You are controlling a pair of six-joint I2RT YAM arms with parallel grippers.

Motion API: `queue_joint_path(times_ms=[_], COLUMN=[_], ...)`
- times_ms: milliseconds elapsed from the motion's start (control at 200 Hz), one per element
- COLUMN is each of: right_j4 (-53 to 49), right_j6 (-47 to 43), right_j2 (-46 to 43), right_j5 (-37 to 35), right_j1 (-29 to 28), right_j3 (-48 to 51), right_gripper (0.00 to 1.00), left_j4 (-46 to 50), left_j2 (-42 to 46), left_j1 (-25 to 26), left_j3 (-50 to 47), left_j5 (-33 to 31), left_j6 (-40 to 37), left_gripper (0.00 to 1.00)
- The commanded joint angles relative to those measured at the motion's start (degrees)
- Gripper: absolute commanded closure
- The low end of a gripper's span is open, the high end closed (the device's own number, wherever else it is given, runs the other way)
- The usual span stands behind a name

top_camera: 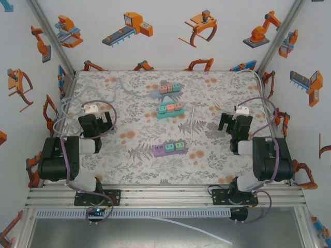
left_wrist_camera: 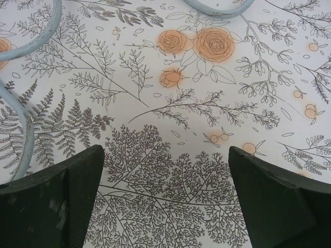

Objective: Pull the plug off the socket

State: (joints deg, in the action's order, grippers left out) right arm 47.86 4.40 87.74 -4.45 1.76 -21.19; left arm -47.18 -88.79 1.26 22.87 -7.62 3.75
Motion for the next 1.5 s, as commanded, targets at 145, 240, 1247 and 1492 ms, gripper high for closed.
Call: queue_joint_path(times_ms=[145,240,1247,1492], right_j4=[0.8,0.8,-30.7,-50.3], right_j6=[-0.7,-0.7,6.9,0.7], right_j2=[0.3,0.2,-25.5,-21.9], right_j5=[0.2,0.2,6.9,23.9], right_j1=[-0.1,-0.1,-0.9,-9.8], right_j3=[-1.3,-1.3,-8.7,-23.6], right_gripper=[0.01,0.01,0.01,0.00], left_j4=[-1.7,-1.7,9.3,36.9], left_j2=[0.3,0.4,14.3,34.9], left_j1=[0.3,0.3,3.0,9.8], left_j3=[0.1,0.1,0.1,9.5], left_j5=[0.7,0.7,-2.0,5.0], left_j6=[-0.8,-0.8,-2.7,12.2], left_gripper=[0.03,0.03,0.03,0.03])
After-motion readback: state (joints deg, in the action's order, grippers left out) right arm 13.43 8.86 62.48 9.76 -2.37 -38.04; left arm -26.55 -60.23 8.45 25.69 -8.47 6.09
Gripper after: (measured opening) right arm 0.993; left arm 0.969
